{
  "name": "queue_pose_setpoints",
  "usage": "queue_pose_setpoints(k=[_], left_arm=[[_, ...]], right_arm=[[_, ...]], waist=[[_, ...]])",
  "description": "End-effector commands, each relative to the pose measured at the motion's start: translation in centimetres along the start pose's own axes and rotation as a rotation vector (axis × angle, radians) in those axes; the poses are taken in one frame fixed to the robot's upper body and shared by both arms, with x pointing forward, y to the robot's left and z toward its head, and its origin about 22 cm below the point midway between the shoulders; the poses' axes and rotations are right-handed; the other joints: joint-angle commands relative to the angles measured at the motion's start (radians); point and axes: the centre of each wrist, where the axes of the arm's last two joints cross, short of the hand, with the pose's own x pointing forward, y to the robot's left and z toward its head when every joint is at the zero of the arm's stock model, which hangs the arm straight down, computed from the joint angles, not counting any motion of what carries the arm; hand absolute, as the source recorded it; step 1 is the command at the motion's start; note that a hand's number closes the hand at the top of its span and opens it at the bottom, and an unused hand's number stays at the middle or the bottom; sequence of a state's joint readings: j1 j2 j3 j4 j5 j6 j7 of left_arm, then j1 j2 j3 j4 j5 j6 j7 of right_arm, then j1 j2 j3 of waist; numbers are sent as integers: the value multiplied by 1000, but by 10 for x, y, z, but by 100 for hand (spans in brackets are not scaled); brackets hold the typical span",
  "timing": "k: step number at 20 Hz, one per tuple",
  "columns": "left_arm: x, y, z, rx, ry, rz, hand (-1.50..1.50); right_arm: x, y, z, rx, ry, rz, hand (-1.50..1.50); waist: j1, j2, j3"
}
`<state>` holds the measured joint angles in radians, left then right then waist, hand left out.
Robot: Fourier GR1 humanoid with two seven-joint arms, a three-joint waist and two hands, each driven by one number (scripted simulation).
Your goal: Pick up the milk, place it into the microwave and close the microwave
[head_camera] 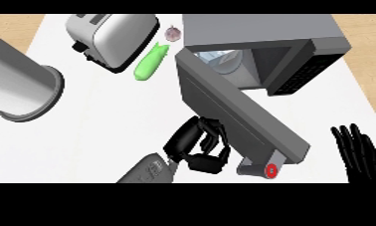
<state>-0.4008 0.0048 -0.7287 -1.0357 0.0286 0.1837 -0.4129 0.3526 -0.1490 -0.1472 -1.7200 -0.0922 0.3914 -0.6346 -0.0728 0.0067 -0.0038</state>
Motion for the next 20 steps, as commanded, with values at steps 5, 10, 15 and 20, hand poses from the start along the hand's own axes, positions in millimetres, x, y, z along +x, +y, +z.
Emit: queue_pose_setpoints(k=[5,10,15,20], left_arm=[[-11,-17,-12,-12,72,24,150],[17,-18,-34,59,-13,102,150],[29,-18,-45,174,-58,99,150],[31,-6,-54,363,-31,104,150]], right_arm=[[42,2,-12,87,-42,-28,-150],[50,5,-24,145,-43,-71,-150],[64,0,-39,205,-48,-26,-150],[78,-5,-42,237,-62,2,-150]], waist=[[-42,11,-1],[-69,17,-1],[-99,25,-3],[-135,27,-3]])
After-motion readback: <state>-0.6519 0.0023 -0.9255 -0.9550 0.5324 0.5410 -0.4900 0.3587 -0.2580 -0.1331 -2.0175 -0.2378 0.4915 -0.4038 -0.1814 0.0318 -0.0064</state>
